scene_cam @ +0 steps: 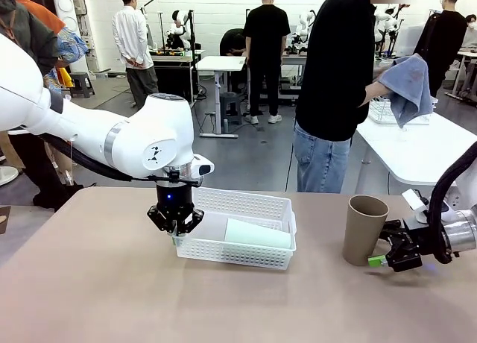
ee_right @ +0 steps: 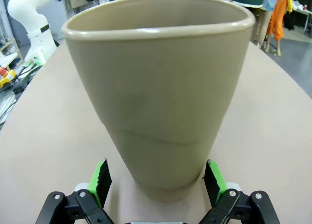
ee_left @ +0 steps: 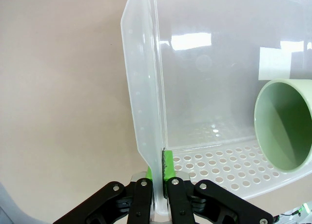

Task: Clean and organize the cups into the basket.
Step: Pick up the Reusable plastic cup from the right side of the table and stack it inside the Organizing basket in the center of the table.

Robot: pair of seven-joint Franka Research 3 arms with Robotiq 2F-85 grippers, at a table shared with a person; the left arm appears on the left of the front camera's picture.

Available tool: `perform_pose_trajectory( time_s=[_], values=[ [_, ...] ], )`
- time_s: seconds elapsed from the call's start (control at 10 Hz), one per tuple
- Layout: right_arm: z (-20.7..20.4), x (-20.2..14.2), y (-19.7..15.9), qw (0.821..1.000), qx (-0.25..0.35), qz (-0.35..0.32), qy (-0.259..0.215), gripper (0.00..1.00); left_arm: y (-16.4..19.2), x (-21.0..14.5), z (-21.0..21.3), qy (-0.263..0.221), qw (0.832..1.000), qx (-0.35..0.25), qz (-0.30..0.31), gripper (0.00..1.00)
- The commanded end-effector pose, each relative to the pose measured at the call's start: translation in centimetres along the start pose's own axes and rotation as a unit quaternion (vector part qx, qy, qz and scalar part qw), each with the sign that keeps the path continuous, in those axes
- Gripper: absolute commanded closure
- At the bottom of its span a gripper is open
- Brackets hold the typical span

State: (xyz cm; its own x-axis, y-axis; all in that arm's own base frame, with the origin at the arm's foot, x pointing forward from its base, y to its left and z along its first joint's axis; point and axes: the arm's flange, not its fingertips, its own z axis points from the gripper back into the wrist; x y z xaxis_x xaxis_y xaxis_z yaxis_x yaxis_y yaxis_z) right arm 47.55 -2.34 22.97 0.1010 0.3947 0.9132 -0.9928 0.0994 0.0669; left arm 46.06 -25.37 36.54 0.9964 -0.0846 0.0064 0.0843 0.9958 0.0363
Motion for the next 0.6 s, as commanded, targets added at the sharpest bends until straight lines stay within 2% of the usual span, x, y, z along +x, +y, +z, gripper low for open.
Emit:
perform_pose_trajectory(
  time_s=[0.0,0.5],
  values=[
    [-1.7,-0.3,-0.7,1.000,-0.009,0.003,-0.009,0.00,0.0,0.0,0.1,0.000,1.000,0.000,0.000,0.95],
    [-3.4,0.4,-1.1,0.999,-0.012,0.013,-0.028,0.00,0.0,0.0,0.1,0.000,1.000,0.000,0.000,0.95]
  ],
)
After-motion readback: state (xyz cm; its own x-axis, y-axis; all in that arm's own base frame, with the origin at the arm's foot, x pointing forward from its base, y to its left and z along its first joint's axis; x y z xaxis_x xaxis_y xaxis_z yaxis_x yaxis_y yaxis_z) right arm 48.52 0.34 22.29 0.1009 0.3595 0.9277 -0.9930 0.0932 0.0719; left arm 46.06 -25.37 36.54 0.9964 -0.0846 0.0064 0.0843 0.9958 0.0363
